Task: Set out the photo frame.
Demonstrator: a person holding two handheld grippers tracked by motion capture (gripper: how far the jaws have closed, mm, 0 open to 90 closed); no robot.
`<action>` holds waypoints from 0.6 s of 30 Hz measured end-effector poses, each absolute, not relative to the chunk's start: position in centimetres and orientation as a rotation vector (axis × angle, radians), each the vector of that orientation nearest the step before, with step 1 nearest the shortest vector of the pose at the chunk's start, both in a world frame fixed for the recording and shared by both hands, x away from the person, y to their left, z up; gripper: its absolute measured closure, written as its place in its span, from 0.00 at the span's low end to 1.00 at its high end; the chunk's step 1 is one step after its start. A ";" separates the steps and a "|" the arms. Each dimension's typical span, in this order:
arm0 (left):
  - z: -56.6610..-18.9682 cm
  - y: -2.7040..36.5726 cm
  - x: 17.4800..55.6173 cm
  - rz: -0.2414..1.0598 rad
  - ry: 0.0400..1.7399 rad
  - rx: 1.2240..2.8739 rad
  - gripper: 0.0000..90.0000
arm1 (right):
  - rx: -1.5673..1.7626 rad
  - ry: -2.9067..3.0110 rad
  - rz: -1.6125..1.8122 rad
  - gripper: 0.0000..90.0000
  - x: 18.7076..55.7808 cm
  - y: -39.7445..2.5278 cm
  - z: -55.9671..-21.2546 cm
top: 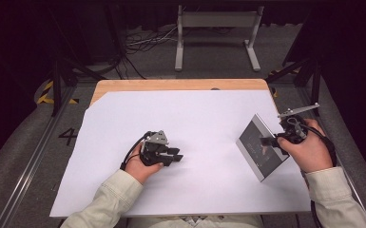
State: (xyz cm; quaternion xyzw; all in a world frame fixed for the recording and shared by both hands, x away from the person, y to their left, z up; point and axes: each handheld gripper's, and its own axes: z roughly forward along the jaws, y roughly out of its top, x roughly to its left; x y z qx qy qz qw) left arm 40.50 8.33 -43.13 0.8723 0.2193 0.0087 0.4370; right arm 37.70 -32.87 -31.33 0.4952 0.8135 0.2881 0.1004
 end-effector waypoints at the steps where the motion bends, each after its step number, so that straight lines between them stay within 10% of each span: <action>1: -43.1 8.3 40.5 0.022 0.546 2.169 0.74 | 1.466 2.400 0.848 0.85 37.7 -32.9 -31.3; 18: -43.2 8.7 40.8 0.030 0.564 2.162 0.74 | 1.485 2.365 0.845 0.92 37.3 -32.3 -31.1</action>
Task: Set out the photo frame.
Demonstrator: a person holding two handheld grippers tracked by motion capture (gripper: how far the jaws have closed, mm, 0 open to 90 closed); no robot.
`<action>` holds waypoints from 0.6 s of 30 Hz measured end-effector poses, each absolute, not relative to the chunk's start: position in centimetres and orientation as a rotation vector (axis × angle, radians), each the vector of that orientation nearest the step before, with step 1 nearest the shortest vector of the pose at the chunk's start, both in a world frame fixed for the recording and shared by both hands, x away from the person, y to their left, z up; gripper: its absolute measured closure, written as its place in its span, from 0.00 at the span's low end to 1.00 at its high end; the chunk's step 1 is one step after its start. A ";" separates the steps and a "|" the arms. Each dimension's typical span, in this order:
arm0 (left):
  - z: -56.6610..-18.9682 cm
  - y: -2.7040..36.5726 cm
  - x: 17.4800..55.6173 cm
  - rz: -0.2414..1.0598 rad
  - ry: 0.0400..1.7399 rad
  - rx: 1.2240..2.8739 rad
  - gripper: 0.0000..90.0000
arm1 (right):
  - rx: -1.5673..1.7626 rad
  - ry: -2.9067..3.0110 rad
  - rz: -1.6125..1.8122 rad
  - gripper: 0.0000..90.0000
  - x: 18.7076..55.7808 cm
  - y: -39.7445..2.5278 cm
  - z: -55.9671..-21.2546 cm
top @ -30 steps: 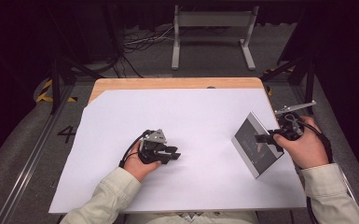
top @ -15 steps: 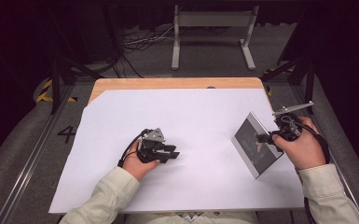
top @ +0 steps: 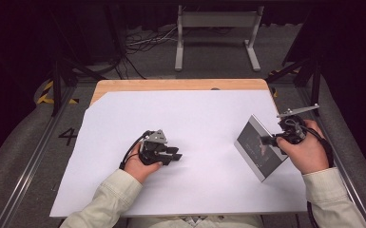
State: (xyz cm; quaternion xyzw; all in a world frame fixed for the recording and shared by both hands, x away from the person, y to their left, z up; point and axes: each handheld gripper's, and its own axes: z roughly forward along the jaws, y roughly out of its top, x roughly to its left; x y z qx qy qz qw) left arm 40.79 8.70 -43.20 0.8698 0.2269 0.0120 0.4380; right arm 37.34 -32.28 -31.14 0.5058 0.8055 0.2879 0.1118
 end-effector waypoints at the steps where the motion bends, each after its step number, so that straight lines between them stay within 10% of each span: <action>1: -43.2 8.7 40.8 0.028 0.566 2.161 0.74 | 1.479 2.365 0.846 0.92 37.3 -32.2 -31.1; 18: -43.1 9.8 40.7 0.043 0.597 2.150 0.72 | 1.342 2.425 0.864 0.93 37.4 -30.9 -29.8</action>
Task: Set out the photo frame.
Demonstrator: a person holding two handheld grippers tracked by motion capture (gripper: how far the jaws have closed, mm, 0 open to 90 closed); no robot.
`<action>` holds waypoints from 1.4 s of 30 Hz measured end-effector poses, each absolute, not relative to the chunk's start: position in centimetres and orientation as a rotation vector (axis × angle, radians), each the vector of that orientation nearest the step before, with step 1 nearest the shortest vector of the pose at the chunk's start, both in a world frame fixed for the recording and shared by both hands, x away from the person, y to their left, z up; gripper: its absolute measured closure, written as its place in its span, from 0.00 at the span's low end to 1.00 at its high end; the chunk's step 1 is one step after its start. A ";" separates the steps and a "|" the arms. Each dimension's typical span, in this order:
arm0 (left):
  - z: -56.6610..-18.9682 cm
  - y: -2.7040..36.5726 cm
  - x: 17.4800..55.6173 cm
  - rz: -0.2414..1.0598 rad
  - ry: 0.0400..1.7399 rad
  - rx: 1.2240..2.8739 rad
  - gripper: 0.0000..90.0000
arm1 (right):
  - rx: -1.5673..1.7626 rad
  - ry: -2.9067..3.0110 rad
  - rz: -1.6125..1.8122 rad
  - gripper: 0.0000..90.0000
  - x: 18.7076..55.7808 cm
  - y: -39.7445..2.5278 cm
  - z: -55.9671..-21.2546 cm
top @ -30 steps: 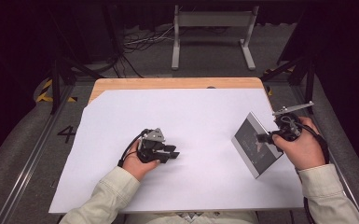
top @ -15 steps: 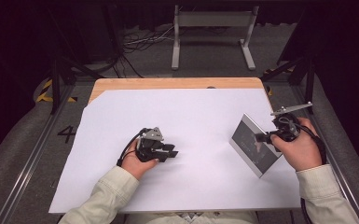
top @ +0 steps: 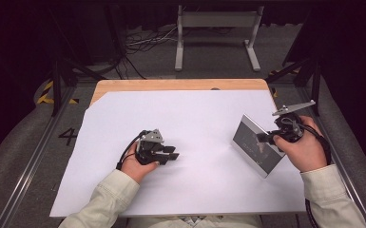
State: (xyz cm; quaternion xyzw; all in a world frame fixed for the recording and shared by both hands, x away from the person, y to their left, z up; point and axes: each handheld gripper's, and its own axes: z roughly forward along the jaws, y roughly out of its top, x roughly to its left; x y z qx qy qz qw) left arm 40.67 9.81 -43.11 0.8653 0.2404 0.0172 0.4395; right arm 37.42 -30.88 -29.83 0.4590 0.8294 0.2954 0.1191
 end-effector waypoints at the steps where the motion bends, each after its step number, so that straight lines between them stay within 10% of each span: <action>1: -43.1 9.9 40.7 0.047 0.596 2.149 0.71 | 1.323 2.439 0.865 0.93 37.5 -30.8 -29.7; 42: -43.4 12.5 40.2 0.103 0.700 2.125 0.57 | 0.782 2.671 0.929 0.93 42.2 -23.0 -26.6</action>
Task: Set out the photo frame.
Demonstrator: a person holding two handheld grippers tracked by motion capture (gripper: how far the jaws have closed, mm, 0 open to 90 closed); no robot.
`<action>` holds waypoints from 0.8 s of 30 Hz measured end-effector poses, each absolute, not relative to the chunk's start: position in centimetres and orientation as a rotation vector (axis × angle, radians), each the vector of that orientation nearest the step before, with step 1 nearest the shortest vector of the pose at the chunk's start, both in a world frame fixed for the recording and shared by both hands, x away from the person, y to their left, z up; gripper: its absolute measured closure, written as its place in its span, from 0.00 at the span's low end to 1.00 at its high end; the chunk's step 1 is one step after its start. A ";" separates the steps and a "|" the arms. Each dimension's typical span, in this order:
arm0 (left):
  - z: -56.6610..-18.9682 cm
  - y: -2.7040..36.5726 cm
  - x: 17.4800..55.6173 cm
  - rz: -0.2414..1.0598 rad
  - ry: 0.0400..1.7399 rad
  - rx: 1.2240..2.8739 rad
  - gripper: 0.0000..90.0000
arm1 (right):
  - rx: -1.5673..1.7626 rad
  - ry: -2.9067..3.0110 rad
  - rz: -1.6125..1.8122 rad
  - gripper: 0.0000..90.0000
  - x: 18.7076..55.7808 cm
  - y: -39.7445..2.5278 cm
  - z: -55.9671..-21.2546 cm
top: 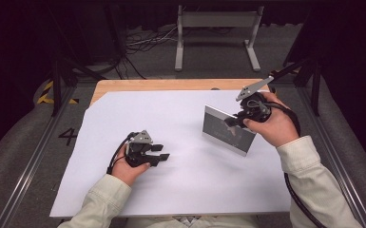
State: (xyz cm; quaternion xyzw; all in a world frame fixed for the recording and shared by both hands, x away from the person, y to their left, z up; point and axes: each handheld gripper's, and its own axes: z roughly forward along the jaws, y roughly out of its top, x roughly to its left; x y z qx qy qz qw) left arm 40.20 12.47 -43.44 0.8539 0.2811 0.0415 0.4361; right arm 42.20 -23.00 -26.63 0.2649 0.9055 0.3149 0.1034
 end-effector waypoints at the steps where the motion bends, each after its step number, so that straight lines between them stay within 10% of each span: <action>1: -43.4 12.5 40.3 0.099 0.698 2.126 0.57 | 0.766 2.680 0.933 0.93 42.3 -22.8 -26.6; 24: -43.7 12.5 40.5 0.086 0.717 2.119 0.55 | 0.476 2.815 0.965 0.93 43.4 -18.9 -26.9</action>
